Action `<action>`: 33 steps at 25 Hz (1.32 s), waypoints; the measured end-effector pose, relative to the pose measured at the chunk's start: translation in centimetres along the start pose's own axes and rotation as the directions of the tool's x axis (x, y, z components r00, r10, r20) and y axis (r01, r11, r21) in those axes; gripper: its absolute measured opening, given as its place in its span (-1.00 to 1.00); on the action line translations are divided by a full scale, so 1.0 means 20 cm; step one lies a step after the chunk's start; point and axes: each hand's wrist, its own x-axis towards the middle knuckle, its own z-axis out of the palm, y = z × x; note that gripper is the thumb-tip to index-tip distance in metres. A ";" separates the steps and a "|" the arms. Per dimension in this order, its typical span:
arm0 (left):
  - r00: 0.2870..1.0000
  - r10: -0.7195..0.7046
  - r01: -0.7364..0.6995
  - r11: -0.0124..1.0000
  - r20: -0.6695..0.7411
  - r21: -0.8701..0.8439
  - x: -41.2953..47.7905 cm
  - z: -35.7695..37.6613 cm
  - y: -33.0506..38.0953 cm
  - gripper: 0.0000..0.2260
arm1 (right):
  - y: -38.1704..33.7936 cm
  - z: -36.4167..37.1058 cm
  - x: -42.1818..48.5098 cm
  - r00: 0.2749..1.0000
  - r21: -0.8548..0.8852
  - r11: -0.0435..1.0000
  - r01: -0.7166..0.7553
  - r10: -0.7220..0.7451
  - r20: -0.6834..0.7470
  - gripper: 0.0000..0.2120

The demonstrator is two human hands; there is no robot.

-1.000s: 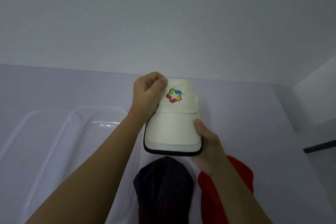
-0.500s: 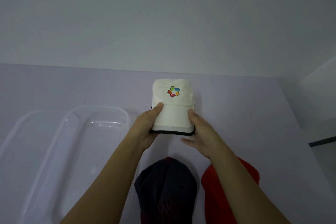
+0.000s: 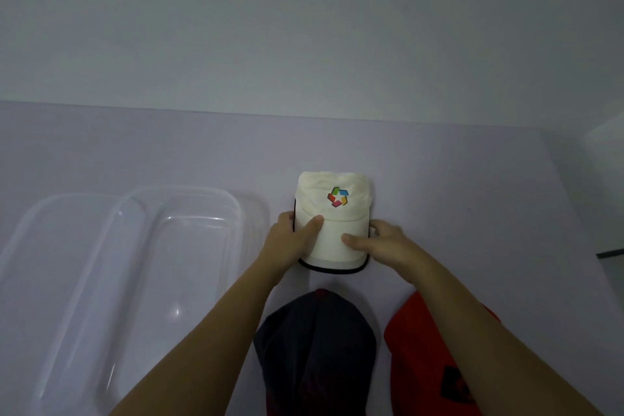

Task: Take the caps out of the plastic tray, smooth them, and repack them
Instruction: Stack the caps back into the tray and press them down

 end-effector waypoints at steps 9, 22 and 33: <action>0.887 0.407 -0.359 0.905 -0.218 0.229 0.07 -0.07 0.18 -0.66 | -0.05 -0.13 0.08 0.877 -0.375 0.871 0.316 -0.419 -0.235 -0.42; 0.860 0.509 -0.429 0.706 0.017 0.564 0.22 -0.11 0.22 -0.75 | -0.16 -0.10 0.19 0.881 -0.371 0.845 0.385 -0.456 -0.126 -0.75; 0.863 0.505 -0.423 0.718 0.005 0.552 0.12 -0.02 0.25 -0.75 | -0.20 -0.07 0.15 0.868 -0.290 0.908 0.302 -0.388 -0.311 -0.79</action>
